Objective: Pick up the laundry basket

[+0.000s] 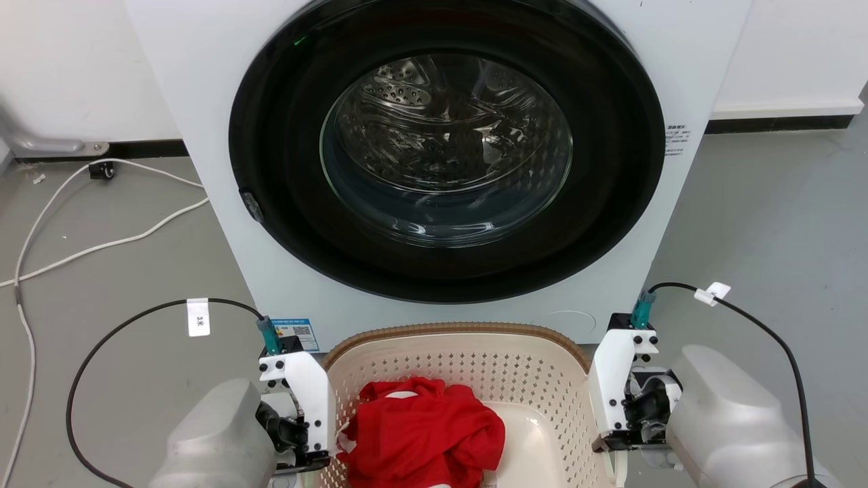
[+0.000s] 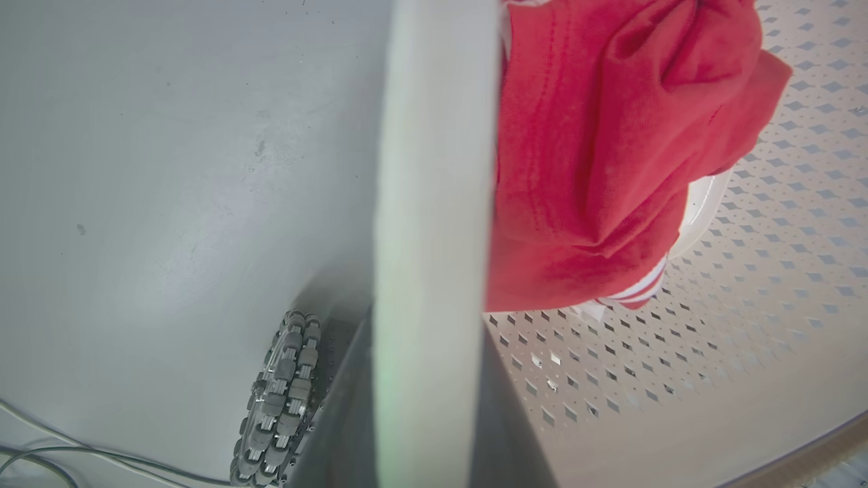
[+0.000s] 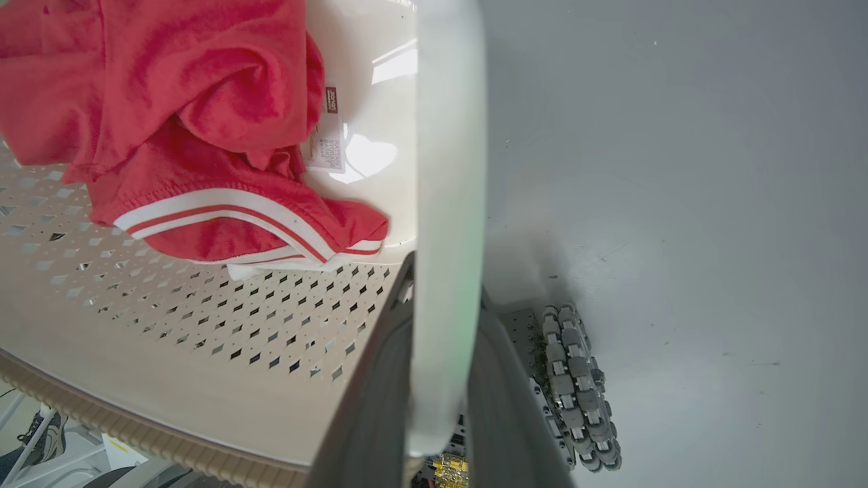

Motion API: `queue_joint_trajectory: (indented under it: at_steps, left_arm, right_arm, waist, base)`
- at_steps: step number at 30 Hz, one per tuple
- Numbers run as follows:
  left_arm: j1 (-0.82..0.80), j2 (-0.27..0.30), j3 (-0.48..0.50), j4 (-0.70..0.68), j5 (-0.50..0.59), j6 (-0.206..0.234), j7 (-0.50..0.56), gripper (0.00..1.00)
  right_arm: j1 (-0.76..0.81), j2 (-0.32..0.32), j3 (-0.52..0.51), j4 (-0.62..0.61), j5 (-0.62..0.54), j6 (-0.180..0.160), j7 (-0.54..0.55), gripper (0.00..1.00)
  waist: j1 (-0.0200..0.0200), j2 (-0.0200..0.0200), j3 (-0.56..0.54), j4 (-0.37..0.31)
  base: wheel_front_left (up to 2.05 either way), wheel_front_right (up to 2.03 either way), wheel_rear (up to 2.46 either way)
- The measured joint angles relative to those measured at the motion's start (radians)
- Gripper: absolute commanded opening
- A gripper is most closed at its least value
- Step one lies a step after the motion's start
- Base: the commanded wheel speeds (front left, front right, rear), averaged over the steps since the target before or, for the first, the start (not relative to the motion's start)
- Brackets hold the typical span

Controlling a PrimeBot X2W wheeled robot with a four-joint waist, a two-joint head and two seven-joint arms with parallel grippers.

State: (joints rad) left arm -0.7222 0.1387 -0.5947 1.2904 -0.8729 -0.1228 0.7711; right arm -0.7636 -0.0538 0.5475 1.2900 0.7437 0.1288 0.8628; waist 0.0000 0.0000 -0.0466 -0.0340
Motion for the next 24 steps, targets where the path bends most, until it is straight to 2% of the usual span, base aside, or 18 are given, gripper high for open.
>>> queue_joint_trajectory:
  at_steps: [24]
  left_arm:
    - [0.001, 0.001, -0.013, 0.0, -0.012, 0.001, -0.006, 0.0]
  right_arm:
    - [0.004, 0.0, 0.012, 0.0, 0.009, 0.0, -0.01, 0.0]
  waist:
    - [0.0, 0.0, 0.0, -0.006]
  base:
    - [0.0, 0.0, 0.0]
